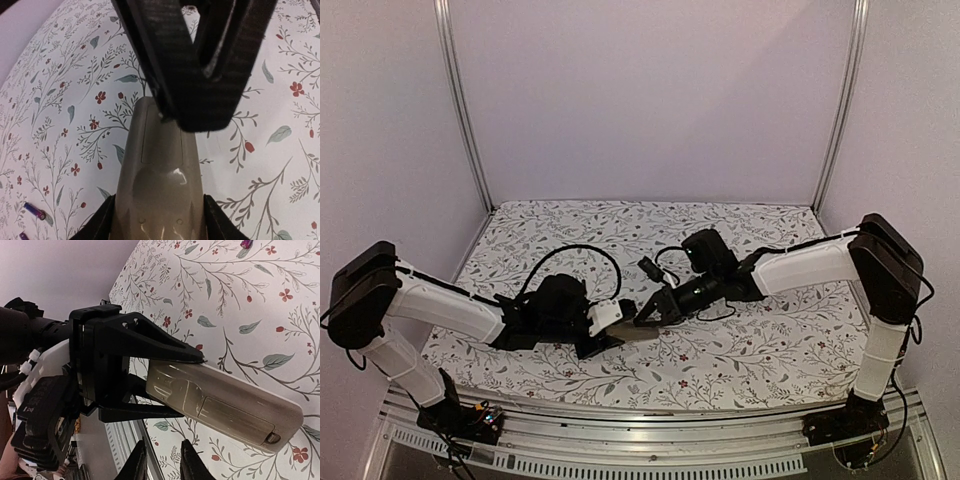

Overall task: Load the batteries into the remote control
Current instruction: Remove the battery cover from the remote control.

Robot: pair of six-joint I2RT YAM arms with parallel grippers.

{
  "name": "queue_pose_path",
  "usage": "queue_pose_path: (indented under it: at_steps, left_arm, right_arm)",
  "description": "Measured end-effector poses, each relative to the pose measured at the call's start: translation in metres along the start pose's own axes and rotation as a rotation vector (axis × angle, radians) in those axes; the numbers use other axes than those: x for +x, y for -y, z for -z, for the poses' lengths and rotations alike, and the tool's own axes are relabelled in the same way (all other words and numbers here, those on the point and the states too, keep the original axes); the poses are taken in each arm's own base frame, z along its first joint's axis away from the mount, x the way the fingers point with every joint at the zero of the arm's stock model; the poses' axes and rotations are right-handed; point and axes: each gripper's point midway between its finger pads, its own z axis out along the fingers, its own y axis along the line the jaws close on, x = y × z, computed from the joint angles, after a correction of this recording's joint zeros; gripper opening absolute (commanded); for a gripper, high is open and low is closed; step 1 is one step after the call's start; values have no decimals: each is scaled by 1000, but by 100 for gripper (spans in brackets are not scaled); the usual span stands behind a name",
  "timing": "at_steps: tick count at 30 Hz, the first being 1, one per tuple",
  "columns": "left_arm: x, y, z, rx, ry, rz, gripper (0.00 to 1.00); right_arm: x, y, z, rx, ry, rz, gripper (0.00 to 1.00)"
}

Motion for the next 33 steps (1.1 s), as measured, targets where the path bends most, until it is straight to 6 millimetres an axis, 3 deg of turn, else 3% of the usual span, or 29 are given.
queue_pose_path:
  at_steps: [2, 6, 11, 22, 33]
  left_arm:
    - [0, 0, 0, 0, -1, -2, 0]
    - [0, 0, 0, 0, -1, -9, 0]
    - [0, 0, 0, 0, -1, -12, 0]
    - [0, 0, 0, 0, -1, -17, 0]
    - [4, 9, 0, 20, 28, -34, 0]
  right_arm:
    - [-1, 4, 10, 44, 25, -9, 19]
    - [-2, 36, 30, 190, 76, -83, 18]
    - [0, 62, 32, 288, 77, -136, 17]
    - [3, 68, 5, 300, 23, -141, 12]
    - [12, 77, 6, 340, -6, -173, 15]
